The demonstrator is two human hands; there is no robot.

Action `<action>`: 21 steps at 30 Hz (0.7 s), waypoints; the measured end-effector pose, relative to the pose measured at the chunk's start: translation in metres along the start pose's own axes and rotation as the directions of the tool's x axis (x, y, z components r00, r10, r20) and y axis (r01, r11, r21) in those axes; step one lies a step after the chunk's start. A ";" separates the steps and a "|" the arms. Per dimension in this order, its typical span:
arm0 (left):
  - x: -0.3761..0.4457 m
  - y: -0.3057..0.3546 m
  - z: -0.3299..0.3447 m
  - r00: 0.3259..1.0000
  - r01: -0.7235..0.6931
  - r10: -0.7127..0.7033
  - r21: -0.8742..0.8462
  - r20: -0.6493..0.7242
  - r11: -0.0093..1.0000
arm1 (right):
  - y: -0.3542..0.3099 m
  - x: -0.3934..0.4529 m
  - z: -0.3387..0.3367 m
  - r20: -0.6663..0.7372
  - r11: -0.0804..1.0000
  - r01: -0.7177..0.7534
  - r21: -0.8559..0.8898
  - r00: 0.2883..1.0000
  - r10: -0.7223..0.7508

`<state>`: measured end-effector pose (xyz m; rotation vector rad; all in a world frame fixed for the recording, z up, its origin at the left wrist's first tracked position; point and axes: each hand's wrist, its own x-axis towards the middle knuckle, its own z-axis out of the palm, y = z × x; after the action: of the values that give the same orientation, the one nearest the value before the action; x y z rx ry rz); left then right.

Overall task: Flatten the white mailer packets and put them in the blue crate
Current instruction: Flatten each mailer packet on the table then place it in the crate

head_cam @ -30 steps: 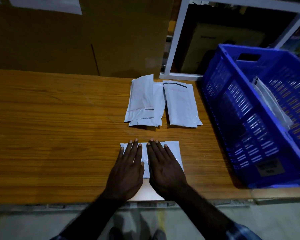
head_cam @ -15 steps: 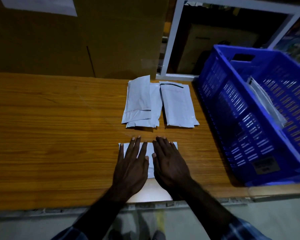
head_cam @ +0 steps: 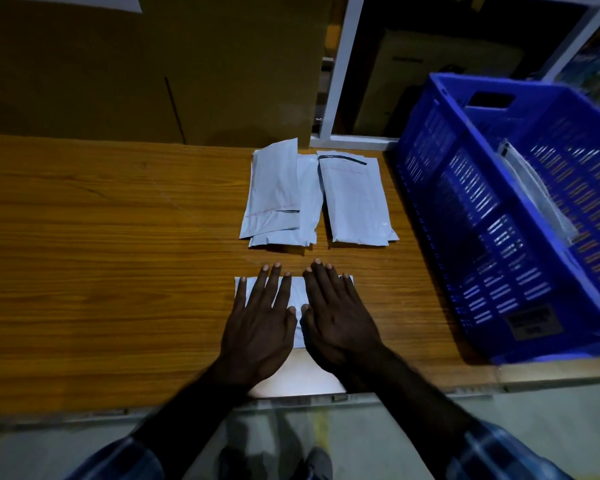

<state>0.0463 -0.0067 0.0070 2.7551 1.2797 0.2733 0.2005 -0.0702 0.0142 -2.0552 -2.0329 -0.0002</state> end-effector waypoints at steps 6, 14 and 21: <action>0.012 -0.002 -0.004 1.000 0.012 -0.012 -0.013 -0.013 1.000 | -0.005 0.004 0.003 0.020 0.997 0.075 0.002 0.997 -0.075; 0.012 -0.003 0.001 0.999 0.016 -0.017 0.039 0.031 0.999 | -0.006 0.005 0.008 -0.029 0.998 0.067 -0.007 0.997 -0.067; 0.009 -0.013 -0.001 0.998 -0.036 0.035 0.023 0.046 0.999 | -0.004 0.004 0.000 0.060 1.000 -0.001 -0.014 0.998 0.002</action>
<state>0.0425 0.0086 0.0074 2.7893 1.2333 0.1982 0.1969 -0.0659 0.0158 -2.0896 -2.0721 0.0490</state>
